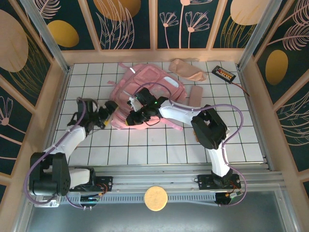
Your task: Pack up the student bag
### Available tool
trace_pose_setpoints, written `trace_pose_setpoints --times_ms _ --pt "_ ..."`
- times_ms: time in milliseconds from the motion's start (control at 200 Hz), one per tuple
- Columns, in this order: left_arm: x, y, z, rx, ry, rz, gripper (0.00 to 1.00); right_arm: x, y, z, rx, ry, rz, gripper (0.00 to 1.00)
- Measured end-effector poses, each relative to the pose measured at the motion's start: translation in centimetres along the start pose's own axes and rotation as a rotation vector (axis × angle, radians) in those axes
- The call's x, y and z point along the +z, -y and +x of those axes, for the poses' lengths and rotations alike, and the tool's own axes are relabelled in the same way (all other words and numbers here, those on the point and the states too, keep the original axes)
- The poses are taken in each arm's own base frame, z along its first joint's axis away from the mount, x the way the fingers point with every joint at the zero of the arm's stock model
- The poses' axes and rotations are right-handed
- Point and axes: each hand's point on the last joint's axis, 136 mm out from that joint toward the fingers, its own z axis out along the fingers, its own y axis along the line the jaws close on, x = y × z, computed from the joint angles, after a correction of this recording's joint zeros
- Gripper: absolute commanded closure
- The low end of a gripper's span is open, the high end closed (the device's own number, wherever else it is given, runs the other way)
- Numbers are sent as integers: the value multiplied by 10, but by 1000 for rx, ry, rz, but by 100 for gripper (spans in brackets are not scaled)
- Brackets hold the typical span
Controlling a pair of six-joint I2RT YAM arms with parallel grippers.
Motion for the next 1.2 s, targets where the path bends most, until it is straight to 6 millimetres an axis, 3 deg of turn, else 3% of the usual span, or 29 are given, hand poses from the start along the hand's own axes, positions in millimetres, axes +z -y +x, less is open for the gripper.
trace_pose_setpoints --times_ms 105,190,230,270,320,355,435,625,866,1091,1201 --pt "19 -19 25 -53 -82 -46 1 0 1 3 8 -11 3 100" --pt "29 -17 23 -65 -90 -35 2 0 1 4 11 -16 5 100" --pt "33 -16 21 -70 -90 -35 7 0 1 4 12 -16 4 100" --pt "39 -14 18 -76 -94 -37 21 0 1 4 12 -16 4 100" --pt "45 -12 13 -78 -97 -37 58 0 1 4 12 -16 4 100" --pt "49 -10 10 -77 -97 -34 76 0 2 4 12 -15 5 100" --pt "56 -8 9 -69 -107 -40 100 0 5 4 16 -11 14 100" --pt "59 -5 11 -38 -119 -40 100 -9 29 18 61 -12 45 100" --pt "55 0 13 -34 -139 -19 100 -70 59 22 116 94 101 100" --pt "41 -16 -9 -50 -88 -55 100 -131 144 43 299 133 301 100" --pt "37 -13 -10 -47 -82 -47 100 -135 149 46 309 124 292 100"
